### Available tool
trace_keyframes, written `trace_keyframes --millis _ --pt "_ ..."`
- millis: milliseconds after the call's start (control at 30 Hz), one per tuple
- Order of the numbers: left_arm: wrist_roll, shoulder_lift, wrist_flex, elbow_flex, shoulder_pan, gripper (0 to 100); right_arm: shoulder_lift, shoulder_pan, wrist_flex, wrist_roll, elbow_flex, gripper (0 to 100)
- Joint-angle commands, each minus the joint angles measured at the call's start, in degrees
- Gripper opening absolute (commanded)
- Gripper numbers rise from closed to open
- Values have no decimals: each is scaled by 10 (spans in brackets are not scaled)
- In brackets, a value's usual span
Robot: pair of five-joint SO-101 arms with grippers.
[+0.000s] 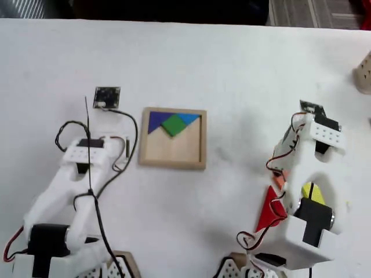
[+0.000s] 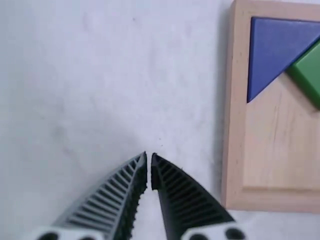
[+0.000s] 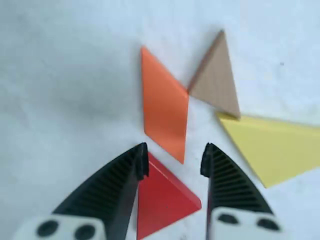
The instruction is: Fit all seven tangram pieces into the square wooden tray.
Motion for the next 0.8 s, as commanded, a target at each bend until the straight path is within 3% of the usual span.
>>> trace_keyframes --millis 0,267,567,767 --pt "-4 1 3 -28 2 41 -7 -15 -58 -22 7 180" --pt "-4 1 3 -29 2 41 1 -16 -167 1 99 180" --pt "-4 1 4 -29 2 41 105 -15 -114 -16 -19 174" --pt "-4 1 4 -29 1 41 165 -14 -60 -15 -87 15"
